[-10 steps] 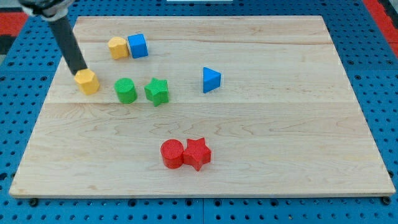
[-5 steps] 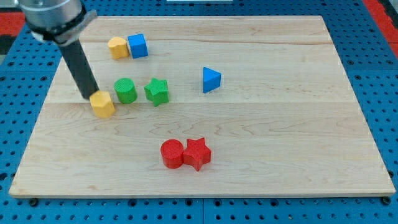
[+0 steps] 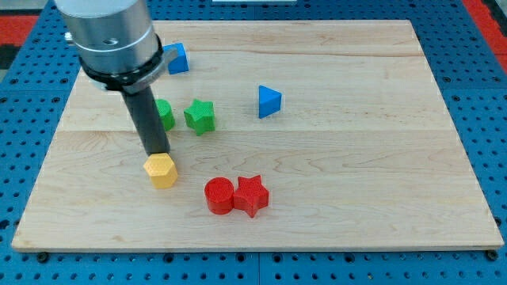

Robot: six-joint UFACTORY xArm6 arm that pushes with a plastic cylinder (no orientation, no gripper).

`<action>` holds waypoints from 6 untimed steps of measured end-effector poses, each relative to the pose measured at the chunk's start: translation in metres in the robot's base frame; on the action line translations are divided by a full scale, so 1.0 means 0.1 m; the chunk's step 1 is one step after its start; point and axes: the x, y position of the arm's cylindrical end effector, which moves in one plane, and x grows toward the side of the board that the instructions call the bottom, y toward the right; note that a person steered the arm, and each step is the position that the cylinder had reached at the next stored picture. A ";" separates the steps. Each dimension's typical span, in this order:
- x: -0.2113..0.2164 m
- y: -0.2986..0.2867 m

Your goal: Move the yellow hexagon towards the bottom left side of the board

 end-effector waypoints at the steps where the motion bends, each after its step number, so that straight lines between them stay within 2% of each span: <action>1: 0.00 0.18; 3: 0.02 0.67; 4: 0.20 0.68; 6: 0.28 -0.15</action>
